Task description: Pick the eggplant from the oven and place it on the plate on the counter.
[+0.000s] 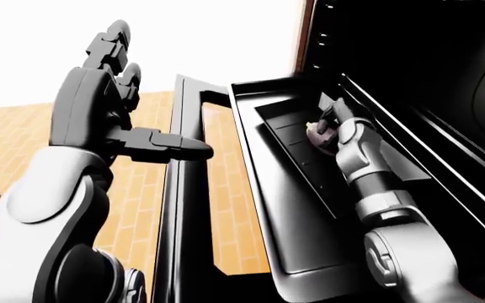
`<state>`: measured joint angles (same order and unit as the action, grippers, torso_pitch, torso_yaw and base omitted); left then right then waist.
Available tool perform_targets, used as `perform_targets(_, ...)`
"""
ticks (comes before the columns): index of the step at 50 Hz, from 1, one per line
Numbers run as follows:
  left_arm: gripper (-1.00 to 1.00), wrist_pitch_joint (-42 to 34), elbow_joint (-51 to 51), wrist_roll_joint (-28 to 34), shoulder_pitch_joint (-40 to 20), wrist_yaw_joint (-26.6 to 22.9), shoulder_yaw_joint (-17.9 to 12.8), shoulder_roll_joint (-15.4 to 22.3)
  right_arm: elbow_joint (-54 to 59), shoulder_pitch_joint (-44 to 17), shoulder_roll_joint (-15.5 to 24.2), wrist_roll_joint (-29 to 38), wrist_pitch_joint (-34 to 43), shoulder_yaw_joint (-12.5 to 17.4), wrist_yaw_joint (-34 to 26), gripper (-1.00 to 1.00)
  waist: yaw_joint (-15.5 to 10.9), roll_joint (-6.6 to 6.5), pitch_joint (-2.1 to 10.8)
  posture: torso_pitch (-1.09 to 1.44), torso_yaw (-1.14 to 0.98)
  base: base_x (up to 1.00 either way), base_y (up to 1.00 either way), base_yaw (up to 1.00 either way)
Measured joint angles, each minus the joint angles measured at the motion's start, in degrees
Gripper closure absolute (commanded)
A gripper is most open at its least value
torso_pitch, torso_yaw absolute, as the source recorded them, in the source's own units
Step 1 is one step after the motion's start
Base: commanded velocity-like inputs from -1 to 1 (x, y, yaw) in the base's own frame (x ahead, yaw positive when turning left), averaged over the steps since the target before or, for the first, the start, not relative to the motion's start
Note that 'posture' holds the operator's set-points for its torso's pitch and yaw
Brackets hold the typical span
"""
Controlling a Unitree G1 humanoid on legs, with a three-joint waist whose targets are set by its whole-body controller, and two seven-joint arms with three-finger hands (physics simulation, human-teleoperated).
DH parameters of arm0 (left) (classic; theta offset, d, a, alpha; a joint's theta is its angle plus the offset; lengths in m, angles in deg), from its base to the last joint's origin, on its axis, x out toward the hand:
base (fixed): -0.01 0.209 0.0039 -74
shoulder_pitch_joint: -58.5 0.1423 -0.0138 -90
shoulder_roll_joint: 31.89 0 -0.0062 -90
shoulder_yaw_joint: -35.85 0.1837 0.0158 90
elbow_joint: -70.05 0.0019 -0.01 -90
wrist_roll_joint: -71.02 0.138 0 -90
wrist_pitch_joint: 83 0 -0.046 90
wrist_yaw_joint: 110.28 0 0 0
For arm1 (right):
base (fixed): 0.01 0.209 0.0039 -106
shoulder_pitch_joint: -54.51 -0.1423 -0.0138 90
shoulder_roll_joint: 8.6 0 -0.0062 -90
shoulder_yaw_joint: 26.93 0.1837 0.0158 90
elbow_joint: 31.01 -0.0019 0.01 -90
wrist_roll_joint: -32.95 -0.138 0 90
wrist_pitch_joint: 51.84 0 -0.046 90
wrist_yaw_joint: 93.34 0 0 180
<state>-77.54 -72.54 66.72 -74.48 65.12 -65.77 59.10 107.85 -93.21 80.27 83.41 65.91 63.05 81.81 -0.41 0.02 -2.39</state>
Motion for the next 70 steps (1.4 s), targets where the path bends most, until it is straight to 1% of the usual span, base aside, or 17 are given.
perform_targets(12,-1.0,-2.4,-1.2,0.3,-1.8,-0.5,0.0,0.3,-22.5,-1.2,-0.4,2.7,5.7,1.3,-12.9,1.0,0.4,-0.14,-0.6,0.0,0.0,-0.01,0.0,0.0)
perform_targets(16,-1.0,-3.4,-1.2,0.5,-2.6,-0.8,-0.3,0.5,-27.5,-2.0,-1.0,3.9,7.0,0.7,-16.2,1.0,0.3,-0.78,1.45,0.0,0.0,-0.49,0.03,0.0)
perform_targets(24,-1.0,-2.0,-0.4,0.4,-2.0,-1.3,-0.3,0.4,-29.0,-1.9,-0.3,4.4,7.4,2.2,-18.8,1.0,0.1,-0.95,1.12,0.0,0.0,-0.75,0.1,0.0)
perform_targets(28,-1.0,-1.9,-0.8,0.5,-1.5,-1.1,0.4,0.0,-30.4,-1.4,0.3,4.5,8.3,2.6,-19.9,1.0,-0.3,0.06,1.02,0.0,0.0,-0.78,0.13,0.0)
perform_targets(30,-1.0,-2.3,-0.7,0.5,-1.7,-1.0,0.6,-0.1,-31.3,-1.5,0.6,4.4,8.2,2.5,-20.6,1.0,-0.8,-0.78,0.95,0.0,0.0,-0.77,0.14,0.0)
perform_targets(33,-1.0,-2.1,-0.8,0.7,-1.8,-0.8,0.9,-0.2,-33.4,-1.5,1.1,4.4,8.0,2.7,-21.4,1.0,-1.5,-3.71,0.86,0.0,0.0,-0.76,0.14,0.0)
perform_targets(35,-1.0,-2.9,-0.9,1.2,-1.4,-0.5,0.8,-0.1,-34.8,-0.8,0.8,4.5,8.1,2.0,-22.3,1.0,-2.6,-3.42,0.42,0.0,0.0,-0.77,0.14,0.0)
perform_targets(39,-1.0,-3.4,-1.4,1.9,-2.1,-0.2,1.1,-0.3,-35.8,0.0,1.0,4.4,8.3,1.9,-23.7,1.0,-2.3,-4.79,1.9,0.0,0.0,-0.78,0.07,0.0)
perform_targets(42,-1.0,-2.3,-2.3,1.9,-1.7,-0.5,1.3,-0.5,-38.1,-0.1,1.8,4.9,9.5,2.9,-24.7,1.0,-1.6,-4.38,2.05,0.0,0.0,-0.77,0.0,0.0)
perform_targets(48,-1.0,-3.2,-1.7,2.3,-2.0,-0.6,1.5,-0.7,-43.5,-0.4,2.2,6.1,11.0,3.4,-26.8,1.0,-1.2,-2.08,-0.04,0.0,0.0,-0.7,-0.05,-0.15)
perform_targets(51,-1.0,-3.0,-2.3,2.8,-1.7,-0.4,1.6,-1.0,-44.9,1.1,0.9,5.3,10.8,2.0,-28.8,1.0,0.5,3.75,-0.78,0.0,0.0,-0.19,0.0,-1.0)
perform_targets(52,-1.0,-3.3,-2.7,2.8,-0.7,-0.4,1.9,-1.5,-45.6,2.2,0.7,5.0,10.8,1.7,-29.4,1.0,1.3,3.5,-1.05,0.0,0.0,-0.18,0.0,-1.0)
perform_targets(56,-1.0,-3.6,-1.6,2.4,-1.4,-1.1,2.6,-1.3,-48.0,1.7,1.2,4.8,12.4,3.2,-31.6,1.0,1.2,2.64,0.77,0.0,0.0,-0.18,0.0,-1.0)
perform_targets(61,-1.0,-2.2,-2.0,2.9,-2.3,-0.8,3.4,-1.6,-53.1,0.7,2.2,5.3,12.5,4.6,-31.2,1.0,1.1,-2.52,-1.45,0.0,0.0,-0.15,0.0,-1.0)
perform_targets(63,-1.0,-2.0,-1.7,3.1,-2.5,-0.8,3.6,-1.6,-53.4,0.5,2.1,5.2,12.9,4.4,-31.5,1.0,1.1,-5.81,-1.15,0.0,0.0,-0.15,0.0,-1.0)
perform_targets(66,-1.0,-2.5,-1.6,3.5,-1.4,-0.7,3.6,-1.8,-53.1,2.1,1.0,4.1,13.0,3.4,-31.7,1.0,0.8,-5.48,-2.07,0.0,0.0,-0.14,0.0,-1.0)
perform_targets(70,-1.0,-2.0,-0.4,3.7,-2.2,-0.9,3.7,-1.8,-51.7,2.5,0.9,2.5,13.7,3.4,-31.7,1.0,1.1,-2.43,-2.22,0.0,0.0,-0.13,0.0,-1.0)
